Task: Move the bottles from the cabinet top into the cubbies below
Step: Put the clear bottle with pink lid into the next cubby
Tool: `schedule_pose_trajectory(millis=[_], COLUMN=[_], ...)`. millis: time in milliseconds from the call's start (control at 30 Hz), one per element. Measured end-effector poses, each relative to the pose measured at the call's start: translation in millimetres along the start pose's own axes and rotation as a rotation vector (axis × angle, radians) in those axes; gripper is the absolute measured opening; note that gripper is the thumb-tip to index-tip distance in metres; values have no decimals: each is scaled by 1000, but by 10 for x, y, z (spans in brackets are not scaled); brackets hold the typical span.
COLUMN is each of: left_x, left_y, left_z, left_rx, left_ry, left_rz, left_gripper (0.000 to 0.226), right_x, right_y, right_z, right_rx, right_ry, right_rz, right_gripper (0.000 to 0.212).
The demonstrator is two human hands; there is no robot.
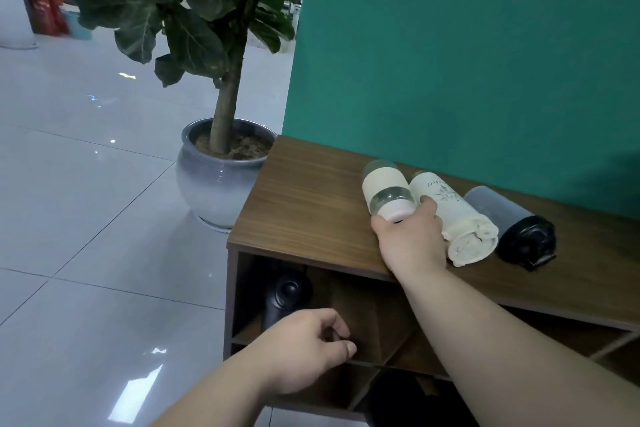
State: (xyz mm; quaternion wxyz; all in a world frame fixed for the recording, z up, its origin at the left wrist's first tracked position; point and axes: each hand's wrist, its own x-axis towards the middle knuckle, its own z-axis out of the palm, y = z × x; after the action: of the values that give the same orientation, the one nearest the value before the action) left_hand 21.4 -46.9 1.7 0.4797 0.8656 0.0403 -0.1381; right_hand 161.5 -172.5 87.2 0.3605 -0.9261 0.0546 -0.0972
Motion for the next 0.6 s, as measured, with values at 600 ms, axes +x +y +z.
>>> schedule_pose_trajectory(millis=[600], left_x=[62], left_y=[-382], left_z=[121], left_rx=[-36], left_ry=[-47], left_rz=[-112], left_gripper=[34], right_x=[-755], right_y=[596], right_z=[-1063], right_rx=[197], right_ry=[-399], right_rz=[-356], right_gripper=[51])
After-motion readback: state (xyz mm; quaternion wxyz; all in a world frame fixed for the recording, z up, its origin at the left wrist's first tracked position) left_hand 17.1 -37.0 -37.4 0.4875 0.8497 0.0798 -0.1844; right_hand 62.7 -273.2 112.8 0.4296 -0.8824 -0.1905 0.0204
